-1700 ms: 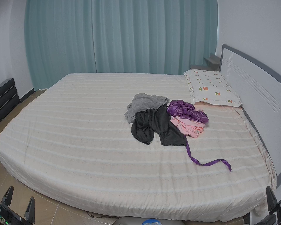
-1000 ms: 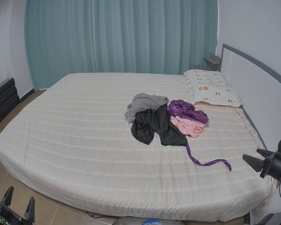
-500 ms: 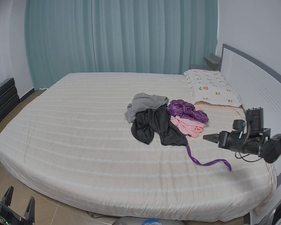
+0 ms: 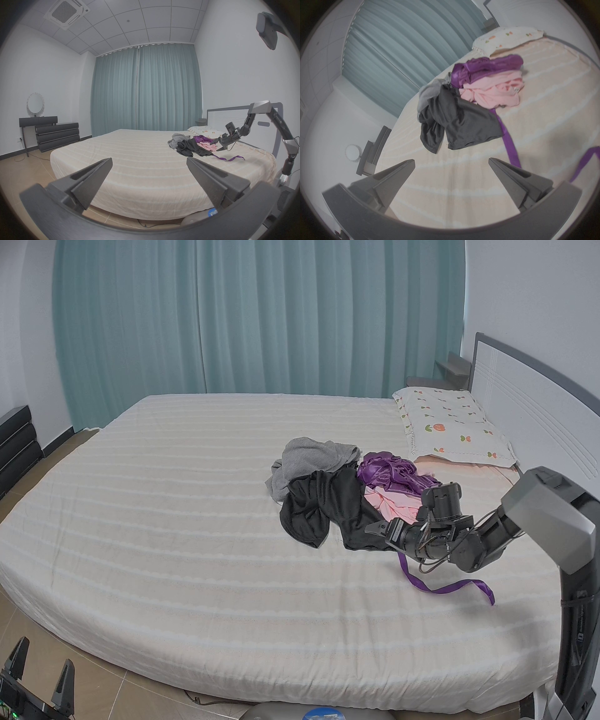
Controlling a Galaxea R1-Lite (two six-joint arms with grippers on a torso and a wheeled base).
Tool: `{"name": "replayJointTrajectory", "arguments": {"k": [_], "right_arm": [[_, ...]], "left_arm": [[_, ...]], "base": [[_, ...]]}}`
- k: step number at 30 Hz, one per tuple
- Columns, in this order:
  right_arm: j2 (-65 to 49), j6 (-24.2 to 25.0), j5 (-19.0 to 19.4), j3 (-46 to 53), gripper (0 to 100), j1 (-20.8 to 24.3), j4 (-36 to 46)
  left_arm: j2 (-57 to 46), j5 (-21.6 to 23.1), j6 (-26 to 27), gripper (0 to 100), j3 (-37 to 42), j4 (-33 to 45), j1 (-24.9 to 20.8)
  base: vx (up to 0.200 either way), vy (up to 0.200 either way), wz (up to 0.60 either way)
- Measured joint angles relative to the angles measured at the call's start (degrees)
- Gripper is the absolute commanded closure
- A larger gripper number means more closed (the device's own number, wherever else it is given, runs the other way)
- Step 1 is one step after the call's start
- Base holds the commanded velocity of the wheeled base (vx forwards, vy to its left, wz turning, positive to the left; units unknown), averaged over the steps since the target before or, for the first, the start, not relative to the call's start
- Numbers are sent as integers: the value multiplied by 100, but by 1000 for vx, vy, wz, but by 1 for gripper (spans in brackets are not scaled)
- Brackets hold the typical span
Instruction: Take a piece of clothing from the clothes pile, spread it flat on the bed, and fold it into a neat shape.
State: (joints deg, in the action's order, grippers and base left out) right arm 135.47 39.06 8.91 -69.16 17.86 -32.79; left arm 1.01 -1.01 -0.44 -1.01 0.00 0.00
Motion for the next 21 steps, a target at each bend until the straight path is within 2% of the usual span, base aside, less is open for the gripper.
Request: {"name": "replayJointTrajectory", "arguments": {"k": [4, 11, 21], "right_arm": [[579, 229, -7, -521, 0, 60, -5], [1141, 317, -133, -1025, 0, 88, 9], [1736, 325, -739, -2197, 0, 74, 357]], "left_arm": [[0, 0, 1, 0, 0, 0, 0], [0, -2, 1, 0, 0, 0, -2], [0, -2, 1, 0, 0, 0, 0]], "base": [[0, 0, 0], [0, 0, 0], [0, 0, 0]]}}
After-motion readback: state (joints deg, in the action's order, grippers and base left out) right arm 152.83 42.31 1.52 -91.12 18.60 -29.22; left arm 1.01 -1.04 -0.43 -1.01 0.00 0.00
